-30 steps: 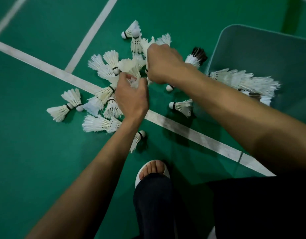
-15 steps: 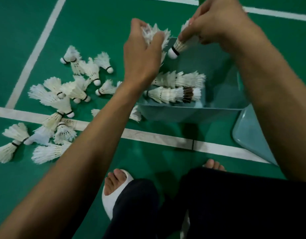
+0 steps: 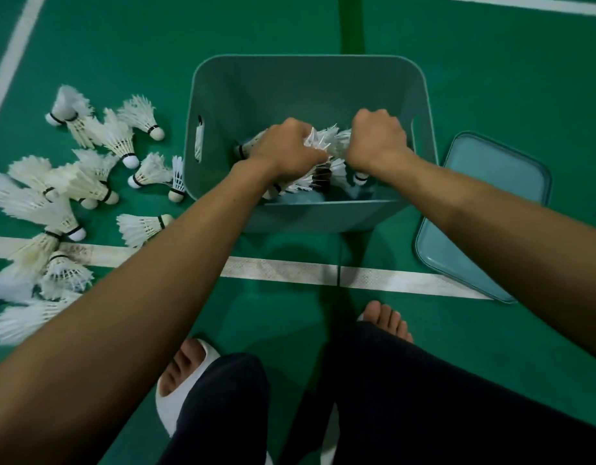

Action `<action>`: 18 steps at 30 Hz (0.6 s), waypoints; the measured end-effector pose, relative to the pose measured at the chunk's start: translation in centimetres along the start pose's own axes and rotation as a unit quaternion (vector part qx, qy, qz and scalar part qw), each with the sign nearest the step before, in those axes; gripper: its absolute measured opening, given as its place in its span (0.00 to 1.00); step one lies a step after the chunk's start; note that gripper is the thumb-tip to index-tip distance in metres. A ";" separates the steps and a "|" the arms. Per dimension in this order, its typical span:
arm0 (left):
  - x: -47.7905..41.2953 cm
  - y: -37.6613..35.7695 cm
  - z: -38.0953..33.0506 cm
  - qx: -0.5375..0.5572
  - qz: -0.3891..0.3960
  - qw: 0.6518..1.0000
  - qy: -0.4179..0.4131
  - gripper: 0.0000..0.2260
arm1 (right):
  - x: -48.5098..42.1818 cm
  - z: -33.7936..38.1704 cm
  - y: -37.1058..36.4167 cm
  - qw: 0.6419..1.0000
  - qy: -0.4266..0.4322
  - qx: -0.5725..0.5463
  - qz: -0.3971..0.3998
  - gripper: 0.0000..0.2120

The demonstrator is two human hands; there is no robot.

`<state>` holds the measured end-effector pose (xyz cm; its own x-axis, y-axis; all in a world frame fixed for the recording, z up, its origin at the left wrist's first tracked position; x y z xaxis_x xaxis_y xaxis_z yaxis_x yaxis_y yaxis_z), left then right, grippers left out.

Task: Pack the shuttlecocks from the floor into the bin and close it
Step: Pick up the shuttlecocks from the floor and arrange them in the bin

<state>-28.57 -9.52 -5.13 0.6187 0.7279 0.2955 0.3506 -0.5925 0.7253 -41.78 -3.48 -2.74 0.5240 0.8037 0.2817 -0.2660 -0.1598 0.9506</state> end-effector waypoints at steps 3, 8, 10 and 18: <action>-0.1 0.3 0.9 -0.006 -0.005 1.000 0.013 0.23 | -0.7 -1.7 -1.2 0.993 -0.070 -0.091 0.015 0.04; -0.7 1.1 1.7 -0.062 -0.022 0.998 0.017 0.17 | -2.1 -3.9 -3.8 0.945 -0.177 -0.264 0.071 0.04; -1.0 1.1 1.9 -0.070 -0.012 0.997 0.014 0.17 | -2.2 -4.2 -5.3 0.909 -0.221 -0.339 0.103 0.07; -1.2 1.5 2.7 0.045 0.017 0.998 0.037 0.18 | -2.1 -3.5 -7.7 0.878 -0.259 -0.363 0.175 0.07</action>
<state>-26.89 -12.23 -6.02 0.5787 0.7288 0.3659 0.3948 -0.6430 0.6563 -43.70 -1.95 -11.13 0.5545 0.3789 0.7409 -0.8314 0.2134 0.5131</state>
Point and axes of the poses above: each hand's wrist, its own x-axis away from the middle knuckle, its own y-axis out of the back of the hand, z = x × y, the point moved 9 cm from there along -x, towards the middle knuckle, and after that the axes turned 2 degrees about -x, right-handed, at the moved point
